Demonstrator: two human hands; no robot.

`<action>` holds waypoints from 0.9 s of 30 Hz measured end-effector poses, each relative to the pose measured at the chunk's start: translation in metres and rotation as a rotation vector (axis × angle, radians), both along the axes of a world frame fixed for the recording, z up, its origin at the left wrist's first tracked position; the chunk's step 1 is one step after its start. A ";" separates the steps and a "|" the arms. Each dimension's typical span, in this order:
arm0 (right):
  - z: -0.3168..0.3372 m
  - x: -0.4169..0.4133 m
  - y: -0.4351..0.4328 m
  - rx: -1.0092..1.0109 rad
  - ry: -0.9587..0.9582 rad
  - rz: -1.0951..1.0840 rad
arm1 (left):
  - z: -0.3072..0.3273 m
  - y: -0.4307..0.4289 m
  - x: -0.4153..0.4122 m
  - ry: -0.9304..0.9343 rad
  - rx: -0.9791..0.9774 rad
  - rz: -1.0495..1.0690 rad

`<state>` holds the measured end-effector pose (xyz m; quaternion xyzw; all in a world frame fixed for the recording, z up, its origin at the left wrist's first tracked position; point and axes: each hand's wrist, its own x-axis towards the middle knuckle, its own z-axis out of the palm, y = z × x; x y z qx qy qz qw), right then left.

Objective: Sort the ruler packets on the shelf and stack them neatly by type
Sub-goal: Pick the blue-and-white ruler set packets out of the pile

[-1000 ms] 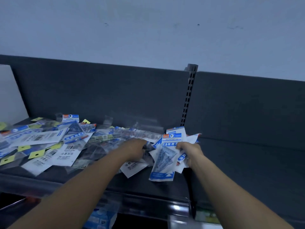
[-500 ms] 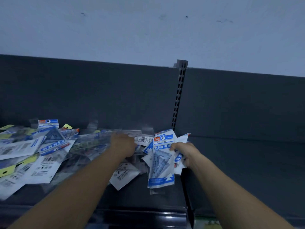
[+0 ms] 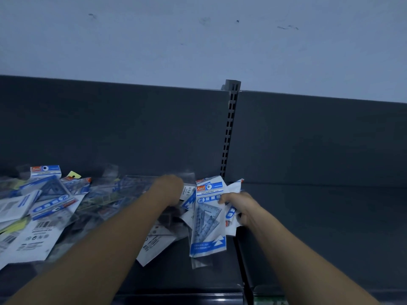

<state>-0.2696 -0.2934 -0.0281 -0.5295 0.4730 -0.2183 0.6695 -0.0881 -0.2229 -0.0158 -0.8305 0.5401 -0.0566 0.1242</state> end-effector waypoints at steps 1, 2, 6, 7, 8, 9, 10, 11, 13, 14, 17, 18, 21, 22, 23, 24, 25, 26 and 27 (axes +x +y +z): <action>0.000 0.001 0.004 0.004 -0.006 0.010 | -0.003 0.003 0.000 -0.036 0.006 -0.013; 0.000 0.002 0.005 0.007 -0.010 0.012 | -0.006 0.004 0.001 -0.061 -0.003 -0.020; 0.000 0.003 0.004 0.001 -0.009 0.007 | -0.004 0.007 0.007 -0.112 -0.062 -0.008; 0.000 0.003 0.004 -0.001 -0.008 0.004 | -0.004 0.007 0.009 -0.112 -0.076 -0.007; 0.000 0.002 0.004 0.001 -0.006 0.002 | -0.004 0.008 0.010 -0.107 -0.089 -0.008; 0.001 0.001 0.004 0.003 -0.006 -0.001 | -0.004 0.008 0.012 -0.095 -0.101 -0.007; 0.001 0.000 0.004 0.006 -0.008 -0.007 | -0.003 0.009 0.013 -0.079 -0.115 -0.002; 0.001 -0.002 0.004 0.008 -0.013 -0.017 | -0.002 0.009 0.015 -0.056 -0.128 0.007; 0.001 -0.004 0.003 0.021 -0.038 -0.044 | 0.006 0.009 0.019 -0.002 -0.169 0.040; 0.001 -0.005 0.002 0.029 -0.055 -0.059 | 0.011 0.009 0.021 0.036 -0.198 0.058; 0.001 -0.007 0.004 0.039 -0.084 -0.091 | 0.021 0.010 0.027 0.181 -0.341 0.083; 0.001 -0.007 0.005 0.041 -0.090 -0.102 | 0.022 0.012 0.028 0.235 -0.388 0.096; 0.002 -0.007 0.008 0.052 -0.123 -0.143 | 0.021 0.018 0.026 0.322 -0.528 0.149; 0.002 -0.007 0.008 0.056 -0.138 -0.158 | 0.021 0.020 0.025 0.308 -0.569 0.170; 0.002 -0.007 0.007 0.056 -0.150 -0.178 | 0.021 0.021 0.023 0.280 -0.607 0.191; 0.002 -0.007 0.007 0.057 -0.159 -0.195 | 0.021 0.023 0.023 0.252 -0.648 0.207; 0.001 -0.007 0.006 0.058 -0.164 -0.209 | 0.021 0.024 0.023 0.235 -0.696 0.211; 0.001 -0.007 0.006 0.059 -0.160 -0.213 | 0.021 0.025 0.023 0.239 -0.748 0.194; 0.000 -0.007 0.006 0.059 -0.152 -0.208 | 0.021 0.025 0.023 0.282 -0.793 0.156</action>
